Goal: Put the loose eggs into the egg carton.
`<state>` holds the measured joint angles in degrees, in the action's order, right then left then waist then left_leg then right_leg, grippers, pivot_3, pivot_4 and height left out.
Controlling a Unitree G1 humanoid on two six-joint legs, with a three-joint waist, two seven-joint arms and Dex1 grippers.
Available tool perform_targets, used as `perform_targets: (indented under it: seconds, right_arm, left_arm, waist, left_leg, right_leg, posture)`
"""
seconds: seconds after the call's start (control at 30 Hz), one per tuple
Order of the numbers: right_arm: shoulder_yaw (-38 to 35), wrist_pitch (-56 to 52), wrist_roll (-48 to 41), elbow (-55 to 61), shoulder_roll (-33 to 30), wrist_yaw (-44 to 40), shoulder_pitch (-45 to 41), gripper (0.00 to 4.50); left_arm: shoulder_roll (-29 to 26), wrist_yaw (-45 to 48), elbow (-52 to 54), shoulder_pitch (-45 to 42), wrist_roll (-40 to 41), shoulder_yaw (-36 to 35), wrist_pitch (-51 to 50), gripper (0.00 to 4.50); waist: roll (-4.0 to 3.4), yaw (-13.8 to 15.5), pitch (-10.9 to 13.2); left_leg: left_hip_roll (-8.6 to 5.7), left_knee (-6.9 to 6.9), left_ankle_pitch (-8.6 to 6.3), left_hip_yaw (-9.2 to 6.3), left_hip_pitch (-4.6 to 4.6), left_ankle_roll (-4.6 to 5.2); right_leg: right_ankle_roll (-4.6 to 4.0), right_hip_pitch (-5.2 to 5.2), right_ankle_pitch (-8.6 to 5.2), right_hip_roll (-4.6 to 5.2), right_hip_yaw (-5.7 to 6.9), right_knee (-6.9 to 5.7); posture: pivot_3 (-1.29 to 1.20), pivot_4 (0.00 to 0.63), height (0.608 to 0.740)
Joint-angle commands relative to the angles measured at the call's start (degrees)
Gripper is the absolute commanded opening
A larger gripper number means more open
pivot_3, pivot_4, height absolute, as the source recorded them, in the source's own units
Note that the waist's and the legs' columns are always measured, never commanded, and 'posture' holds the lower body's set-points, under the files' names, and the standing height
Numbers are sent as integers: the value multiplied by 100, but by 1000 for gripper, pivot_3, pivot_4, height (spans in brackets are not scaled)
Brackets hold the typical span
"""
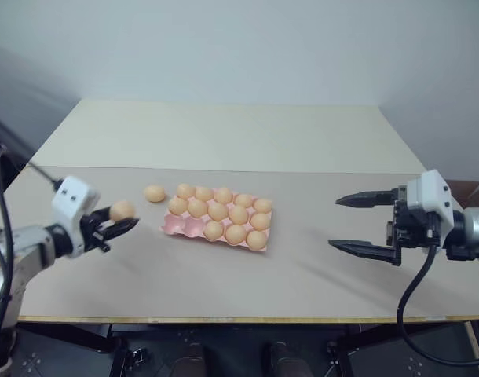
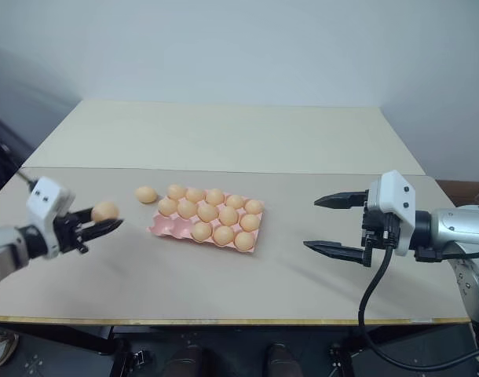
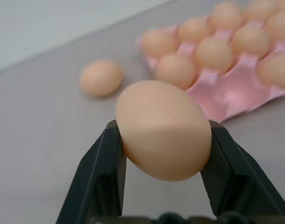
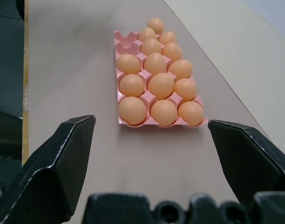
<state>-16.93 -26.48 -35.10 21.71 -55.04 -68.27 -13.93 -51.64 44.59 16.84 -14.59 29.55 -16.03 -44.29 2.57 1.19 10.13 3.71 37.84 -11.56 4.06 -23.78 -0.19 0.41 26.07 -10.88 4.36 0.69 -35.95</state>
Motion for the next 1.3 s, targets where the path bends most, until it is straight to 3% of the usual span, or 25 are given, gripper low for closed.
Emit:
perform_targets:
  seconds: [0.03, 0.17, 0.3, 0.57, 0.6, 0.77, 0.97, 1.3]
  right_arm:
    - [-201, 59, -124, 169, -48, 78, -1, 4500]
    - [-266, 31, -155, 267, -44, 185, 54, 4500]
    - [-358, -19, -209, 391, -51, 295, 149, 4500]
    - [-464, -22, -290, 503, -58, 455, 344, 4500]
    - [-456, -11, -289, 492, -59, 464, 346, 4500]
    - [-390, 55, -266, 385, -52, 458, 294, 4500]
    - [-268, 198, -198, 110, -58, 294, 153, 4500]
    - [-30, 288, -152, -486, -121, -179, -182, 4500]
  left_arm:
    - [200, 305, -300, -532, -118, 645, 333, 1953]
    - [498, 619, -989, -1231, -578, 1609, 672, 1953]
    - [599, 921, -1343, -1434, -736, 1910, 911, 1953]
    - [505, 1165, -1362, -1482, -770, 1703, 1132, 4486]
    - [476, 1177, -1337, -1474, -744, 1612, 1157, 4486]
    - [62, 1423, -1216, -1166, -407, 708, 1237, 4486]
    - [-596, 1870, -1081, 33, -278, -728, 1718, 4486]
    - [-301, 2153, -59, 2218, 323, -3078, 1555, 4486]
  waist:
    - [1, -9, 0]
    - [4, -38, -2]
    - [4, -95, -2]
    - [4, -62, -2]
    - [4, -63, -2]
    - [4, -97, -2]
    - [3, -146, -2]
    - [4, -133, -2]
  left_leg:
    - [0, 0, 0, 0, 0, 0]
    - [0, 3, 1, -3, 1, 2]
    - [2, 3, 1, -3, 0, 2]
    - [1, 5, 1, -8, 1, 2]
    - [1, 5, 1, -8, 0, 2]
    - [3, 5, 1, -8, 0, 2]
    - [5, 5, 1, -7, 3, 2]
    - [8, 5, 0, -1, 2, 1]
  right_leg:
    - [9, 0, 6, -1, 0, 0]
    - [21, -3, 14, -7, 0, -4]
    - [23, -2, 15, -10, -5, -2]
    - [23, -3, 15, -8, -2, -5]
    - [23, -3, 14, -9, -2, -5]
    - [24, -1, 15, -10, -2, -5]
    - [14, -1, 8, -6, 1, -5]
    - [-12, 2, -8, 0, 2, -2]
  posture:
    - [0, 150, 740]
    - [0, 150, 740]
    - [0, 150, 740]
    - [0, 150, 740]
    - [0, 150, 740]
    - [0, 150, 740]
    - [0, 150, 740]
    - [0, 150, 740]
